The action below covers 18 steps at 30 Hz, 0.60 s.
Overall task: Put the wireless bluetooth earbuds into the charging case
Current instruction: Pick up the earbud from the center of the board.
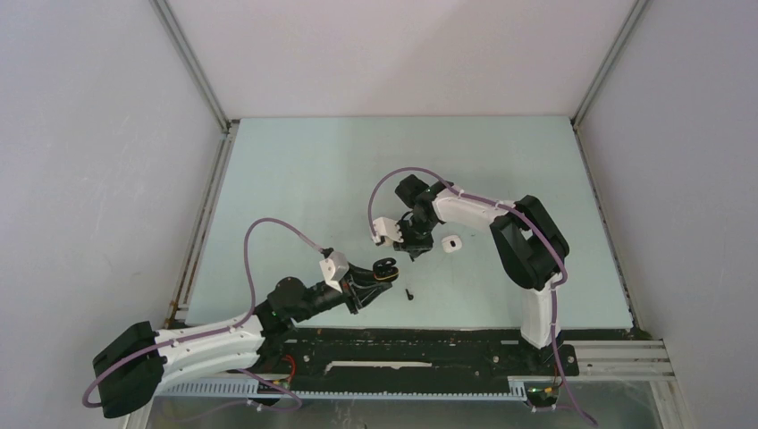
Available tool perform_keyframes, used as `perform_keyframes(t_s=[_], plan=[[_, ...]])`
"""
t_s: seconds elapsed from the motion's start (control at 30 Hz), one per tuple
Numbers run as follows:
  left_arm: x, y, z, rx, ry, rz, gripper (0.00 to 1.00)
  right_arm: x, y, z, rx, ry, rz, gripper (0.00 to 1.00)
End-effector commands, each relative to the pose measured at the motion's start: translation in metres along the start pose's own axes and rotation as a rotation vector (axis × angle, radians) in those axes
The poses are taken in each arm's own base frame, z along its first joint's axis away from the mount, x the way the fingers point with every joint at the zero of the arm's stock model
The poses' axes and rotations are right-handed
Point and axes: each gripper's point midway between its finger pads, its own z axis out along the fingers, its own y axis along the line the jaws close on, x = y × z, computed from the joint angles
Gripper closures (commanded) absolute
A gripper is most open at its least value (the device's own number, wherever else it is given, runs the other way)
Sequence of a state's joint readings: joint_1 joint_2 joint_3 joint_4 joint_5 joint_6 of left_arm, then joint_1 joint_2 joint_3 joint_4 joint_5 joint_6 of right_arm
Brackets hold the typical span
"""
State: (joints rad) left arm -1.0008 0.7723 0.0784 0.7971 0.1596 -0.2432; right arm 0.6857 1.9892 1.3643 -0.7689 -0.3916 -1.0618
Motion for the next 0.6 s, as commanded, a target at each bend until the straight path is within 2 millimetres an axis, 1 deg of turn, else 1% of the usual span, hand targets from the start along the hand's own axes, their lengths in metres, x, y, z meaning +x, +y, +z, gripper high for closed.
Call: perform_keyframes(t_s=[0.0, 0.1, 0.17, 0.3, 0.5, 0.57], plan=[[-0.005, 0.001, 0.001, -0.002, -0.020, 0.023, 1.00, 0.002, 0.002, 0.000, -0.020, 0.004, 0.038, 0.83], [-0.005, 0.001, 0.001, 0.000, -0.019, 0.027, 1.00, 0.002, 0.000, -0.011, -0.001, -0.022, 0.075, 0.89], [-0.005, 0.001, 0.001, 0.001, -0.014, 0.028, 1.00, 0.001, -0.002, -0.024, 0.027, -0.054, 0.095, 0.91], [-0.003, 0.001, 0.004, 0.008, -0.005, 0.033, 1.00, -0.011, 0.000, -0.058, 0.087, -0.153, 0.138, 0.93], [-0.004, 0.000, 0.008, 0.011, -0.004, 0.030, 1.00, -0.026, 0.010, -0.097, 0.188, -0.251, 0.158, 0.93], [-0.003, 0.004, 0.010, -0.007, -0.001, 0.019, 1.00, -0.033, 0.011, -0.118, 0.246, -0.294, 0.158, 0.93]])
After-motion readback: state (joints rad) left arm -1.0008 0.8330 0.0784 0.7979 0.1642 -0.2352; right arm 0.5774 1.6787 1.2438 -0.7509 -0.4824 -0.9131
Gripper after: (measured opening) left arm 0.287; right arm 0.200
